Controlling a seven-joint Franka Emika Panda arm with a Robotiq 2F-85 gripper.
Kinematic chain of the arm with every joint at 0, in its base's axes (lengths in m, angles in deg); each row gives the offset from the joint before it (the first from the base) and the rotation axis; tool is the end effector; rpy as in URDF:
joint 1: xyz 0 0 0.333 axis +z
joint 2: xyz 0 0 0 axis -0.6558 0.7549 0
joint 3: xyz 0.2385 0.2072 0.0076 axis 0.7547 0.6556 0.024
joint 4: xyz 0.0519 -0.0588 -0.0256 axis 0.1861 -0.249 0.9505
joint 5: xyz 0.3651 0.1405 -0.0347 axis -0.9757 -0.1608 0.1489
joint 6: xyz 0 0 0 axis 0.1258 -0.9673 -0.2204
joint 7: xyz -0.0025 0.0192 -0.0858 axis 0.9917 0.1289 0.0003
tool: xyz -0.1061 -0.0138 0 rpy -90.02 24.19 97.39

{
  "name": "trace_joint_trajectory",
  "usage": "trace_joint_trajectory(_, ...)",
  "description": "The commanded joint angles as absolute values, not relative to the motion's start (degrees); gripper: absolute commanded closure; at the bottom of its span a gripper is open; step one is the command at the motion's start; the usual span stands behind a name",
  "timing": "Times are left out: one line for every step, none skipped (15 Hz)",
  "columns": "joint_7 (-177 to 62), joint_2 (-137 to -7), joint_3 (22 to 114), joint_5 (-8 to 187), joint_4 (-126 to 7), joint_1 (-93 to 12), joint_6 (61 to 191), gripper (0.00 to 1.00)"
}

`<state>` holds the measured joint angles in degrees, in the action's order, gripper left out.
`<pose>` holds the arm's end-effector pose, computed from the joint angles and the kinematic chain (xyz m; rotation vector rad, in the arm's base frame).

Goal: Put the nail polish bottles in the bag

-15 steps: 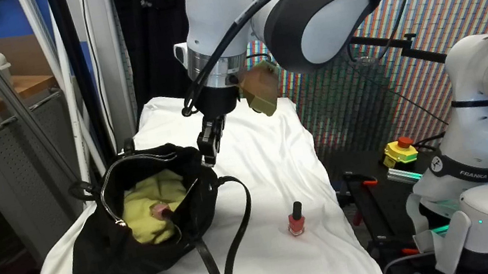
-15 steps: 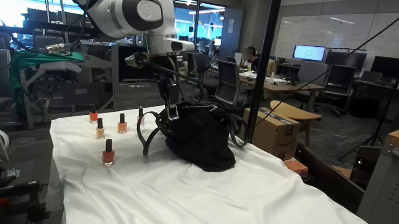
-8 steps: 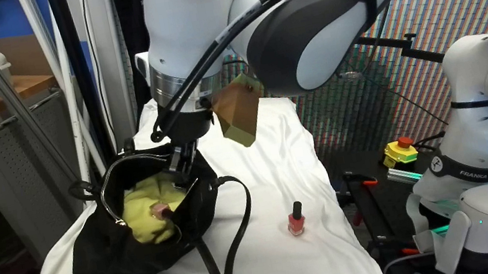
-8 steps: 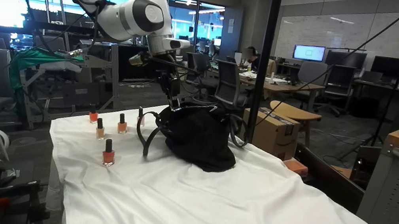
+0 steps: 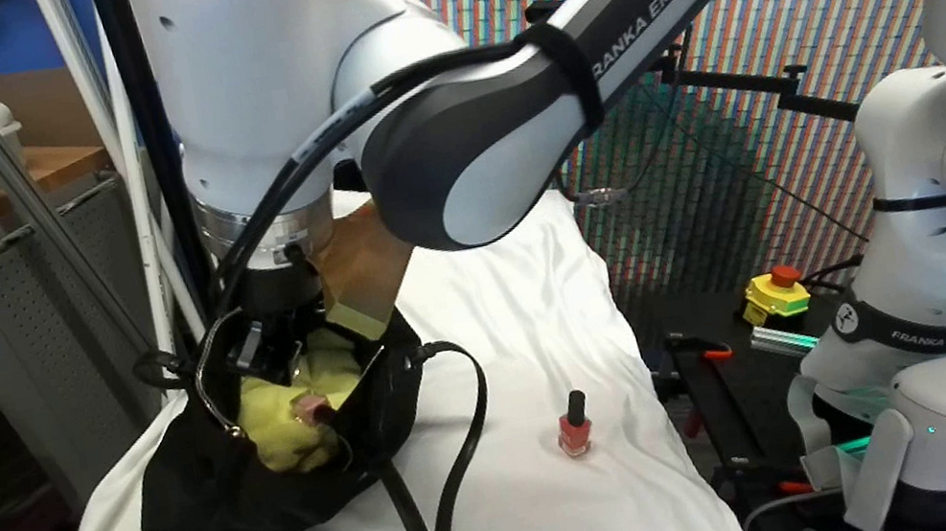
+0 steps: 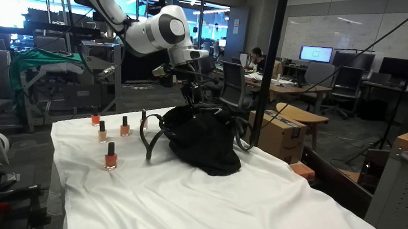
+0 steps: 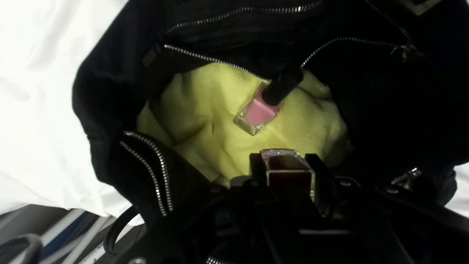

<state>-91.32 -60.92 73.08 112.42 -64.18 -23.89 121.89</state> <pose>0.6510 0.2021 0.3264 2.8629 -0.1081 0.3615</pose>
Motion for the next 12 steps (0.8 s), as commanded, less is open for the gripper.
trace_joint_trajectory(-92.3, -56.4, 70.8, 112.4, -56.7, -22.2, 119.4, 0.29)
trace_joint_trajectory(-92.5, -55.7, 70.4, 112.5, -55.9, -22.0, 119.1, 0.23)
trace_joint_trajectory(-92.5, -55.5, 70.1, 112.4, -55.6, -21.9, 119.1, 0.15)
trace_joint_trajectory(-92.5, -55.4, 69.8, 112.3, -55.3, -21.8, 119.0, 0.08)
trace_joint_trajectory(-92.3, -55.5, 69.7, 112.1, -55.2, -21.8, 118.7, 0.02)
trace_joint_trajectory(-92.5, -55.7, 69.5, 112.2, -55.4, -21.8, 118.7, 0.00)
trace_joint_trajectory(-91.6, -56.5, 69.8, 111.6, -56.3, -22.1, 118.1, 0.00)
trace_joint_trajectory(-91.3, -57.3, 70.0, 111.5, -57.1, -22.1, 117.8, 0.00)
trace_joint_trajectory(-91.0, -58.7, 70.2, 111.3, -58.7, -22.3, 117.3, 0.00)
trace_joint_trajectory(-90.8, -60.2, 70.5, 111.0, -60.4, -22.4, 117.0, 0.00)
trace_joint_trajectory(-90.1, -62.0, 70.9, 110.6, -62.3, -22.7, 116.4, 0.00)
trace_joint_trajectory(-89.5, -64.0, 71.4, 109.9, -64.5, -23.1, 116.3, 0.00)
